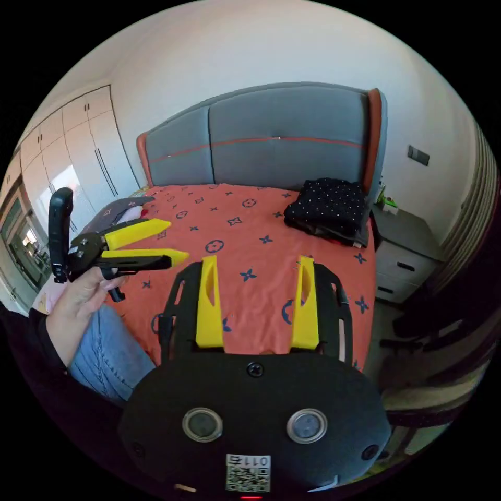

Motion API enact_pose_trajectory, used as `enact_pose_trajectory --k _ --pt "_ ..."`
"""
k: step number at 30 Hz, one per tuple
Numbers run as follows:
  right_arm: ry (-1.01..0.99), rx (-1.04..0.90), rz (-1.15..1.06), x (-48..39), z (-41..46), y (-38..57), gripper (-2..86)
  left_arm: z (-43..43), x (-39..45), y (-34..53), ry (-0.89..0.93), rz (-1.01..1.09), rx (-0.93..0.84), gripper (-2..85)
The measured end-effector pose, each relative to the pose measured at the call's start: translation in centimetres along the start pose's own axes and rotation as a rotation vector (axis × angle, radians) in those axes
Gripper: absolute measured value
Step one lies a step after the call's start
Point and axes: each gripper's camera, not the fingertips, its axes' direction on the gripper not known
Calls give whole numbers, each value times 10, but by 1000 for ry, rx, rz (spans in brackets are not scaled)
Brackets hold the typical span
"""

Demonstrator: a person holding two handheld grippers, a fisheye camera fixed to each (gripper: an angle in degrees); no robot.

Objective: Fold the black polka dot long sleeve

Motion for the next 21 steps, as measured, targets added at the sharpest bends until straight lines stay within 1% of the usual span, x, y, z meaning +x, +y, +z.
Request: enact_pose_trajectory --k 1,2,3,7,9,10,12,13,14,15,16,18,19,21 --pt "1 19 -15 5 4 -4 123 4 -4 1 4 6 34 78" --pt "36 47 -39 12 14 -13 89 14 -13 1 -4 -1 75 41" --pt "55 73 -79 18 27 -22 55 29 -23 2 -11 -26 81 21" --pt "114 52 -152 32 82 -58 32 83 -51 10 63 -62 23 12" --pt "247 -2 -203 38 132 -83 59 119 -62 17 24 -78 -67 22" --pt "273 -19 -234 38 145 -88 75 127 -64 19 21 -61 -93 27" --pt "392 -131 -321 39 203 -105 143 153 -71 26 62 3 -148 62" --pt "438 -162 -330 40 218 -109 153 159 -73 27 83 11 -158 77" --pt "538 -214 -366 40 245 -115 173 169 -79 27 122 12 -183 109" --pt "597 -232 -430 38 267 -118 173 179 -87 28 155 -9 -204 128" --pt "614 -240 -457 37 276 -119 173 183 -90 29 173 -17 -211 138" --pt "667 -233 -536 36 303 -127 150 195 -104 33 219 -39 -221 148" --pt "657 -232 -539 37 306 -131 139 198 -106 34 228 -38 -221 149" --pt "581 -240 -521 44 308 -149 69 206 -116 39 245 -37 -219 152"
